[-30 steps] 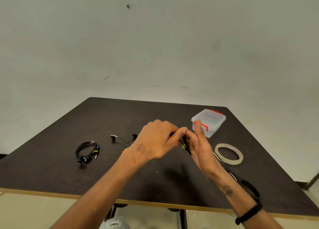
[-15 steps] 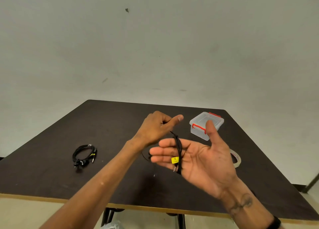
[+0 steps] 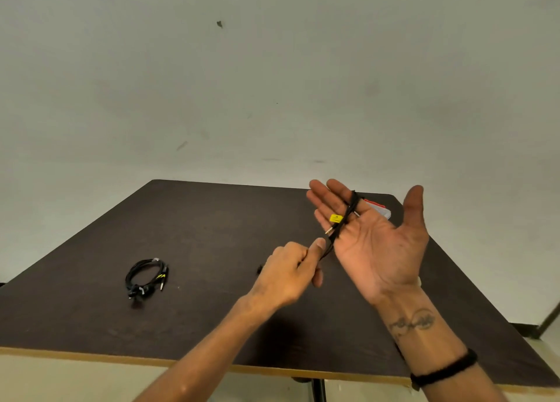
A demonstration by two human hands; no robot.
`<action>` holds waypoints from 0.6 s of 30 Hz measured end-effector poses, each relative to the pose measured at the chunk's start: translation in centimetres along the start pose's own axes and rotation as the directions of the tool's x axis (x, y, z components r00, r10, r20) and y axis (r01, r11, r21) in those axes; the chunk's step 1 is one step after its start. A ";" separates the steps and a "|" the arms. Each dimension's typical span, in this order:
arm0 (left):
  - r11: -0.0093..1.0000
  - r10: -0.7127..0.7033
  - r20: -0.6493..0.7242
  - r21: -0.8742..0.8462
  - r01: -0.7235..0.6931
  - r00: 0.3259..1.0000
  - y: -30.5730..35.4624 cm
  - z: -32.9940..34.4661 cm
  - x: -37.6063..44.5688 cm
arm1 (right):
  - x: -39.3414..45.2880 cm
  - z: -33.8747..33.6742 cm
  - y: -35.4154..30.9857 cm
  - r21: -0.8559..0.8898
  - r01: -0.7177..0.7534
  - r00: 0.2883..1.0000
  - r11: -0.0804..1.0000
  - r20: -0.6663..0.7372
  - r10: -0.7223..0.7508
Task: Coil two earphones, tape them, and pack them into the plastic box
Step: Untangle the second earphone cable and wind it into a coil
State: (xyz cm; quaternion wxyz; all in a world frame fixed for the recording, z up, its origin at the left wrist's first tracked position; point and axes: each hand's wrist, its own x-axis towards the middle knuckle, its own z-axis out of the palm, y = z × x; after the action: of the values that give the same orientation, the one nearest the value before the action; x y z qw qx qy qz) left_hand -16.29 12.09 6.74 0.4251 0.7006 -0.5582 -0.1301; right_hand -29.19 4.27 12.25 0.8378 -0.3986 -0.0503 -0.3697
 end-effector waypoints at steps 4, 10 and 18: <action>0.989 0.037 0.040 0.144 -0.042 0.999 -0.1 -2.1 -1.2 | 0.3 -1.9 -0.3 -0.197 0.031 0.990 0.980 -0.131 -0.058; 0.937 0.052 0.318 0.313 -0.156 0.947 1.4 -6.5 -1.1 | -0.6 -3.7 1.5 -0.418 -0.128 0.982 0.899 -0.178 0.057; 0.887 0.177 0.313 0.361 -0.290 0.933 4.6 -10.8 1.8 | -2.7 -2.5 4.2 -0.636 -0.340 0.920 0.692 -0.073 0.385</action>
State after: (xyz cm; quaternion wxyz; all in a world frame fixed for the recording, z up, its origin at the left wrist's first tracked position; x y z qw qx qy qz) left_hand -11.73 15.29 17.18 0.2044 0.6751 -0.7067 -0.0552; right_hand -28.87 5.77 6.88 0.7064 -0.6726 0.1298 -0.1783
